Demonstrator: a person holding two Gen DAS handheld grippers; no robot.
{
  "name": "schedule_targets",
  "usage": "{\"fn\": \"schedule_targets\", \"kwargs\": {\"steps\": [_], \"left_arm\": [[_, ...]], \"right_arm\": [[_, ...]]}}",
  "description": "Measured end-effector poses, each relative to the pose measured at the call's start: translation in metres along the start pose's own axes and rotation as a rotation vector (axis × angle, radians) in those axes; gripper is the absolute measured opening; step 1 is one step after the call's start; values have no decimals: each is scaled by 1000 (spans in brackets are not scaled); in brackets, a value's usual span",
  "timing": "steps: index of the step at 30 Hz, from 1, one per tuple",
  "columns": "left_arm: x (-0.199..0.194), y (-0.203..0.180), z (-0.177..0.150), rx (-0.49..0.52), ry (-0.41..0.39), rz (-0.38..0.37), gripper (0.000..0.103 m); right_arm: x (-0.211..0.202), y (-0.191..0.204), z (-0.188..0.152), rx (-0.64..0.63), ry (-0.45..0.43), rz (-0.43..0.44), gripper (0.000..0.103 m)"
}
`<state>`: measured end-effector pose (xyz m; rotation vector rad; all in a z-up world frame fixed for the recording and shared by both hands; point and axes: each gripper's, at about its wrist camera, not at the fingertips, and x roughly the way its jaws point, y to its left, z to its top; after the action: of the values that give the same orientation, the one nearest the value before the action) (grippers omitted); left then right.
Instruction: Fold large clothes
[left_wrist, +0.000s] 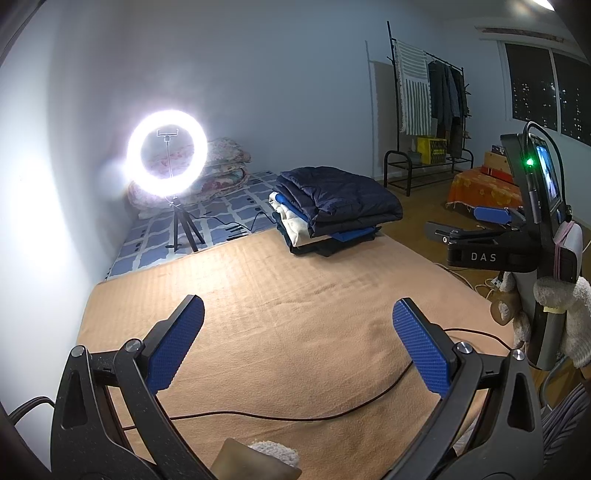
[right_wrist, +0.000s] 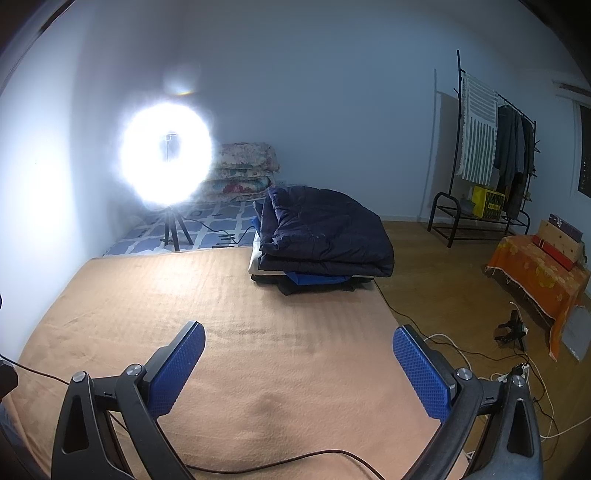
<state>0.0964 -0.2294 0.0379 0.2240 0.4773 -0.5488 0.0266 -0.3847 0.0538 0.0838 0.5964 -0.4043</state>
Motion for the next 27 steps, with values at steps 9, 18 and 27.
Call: {"fn": "schedule_targets", "kwargs": {"steps": [9, 18, 27], "left_arm": [[-2, -1, 0, 10, -2, 4, 103], [-4, 2, 1, 19, -5, 13, 103], [-5, 4, 1, 26, -2, 15, 103]], "right_arm": [[1, 1, -1, -2, 3, 2, 103], [1, 1, -1, -2, 4, 1, 103], [1, 0, -3, -7, 5, 3, 103]]}}
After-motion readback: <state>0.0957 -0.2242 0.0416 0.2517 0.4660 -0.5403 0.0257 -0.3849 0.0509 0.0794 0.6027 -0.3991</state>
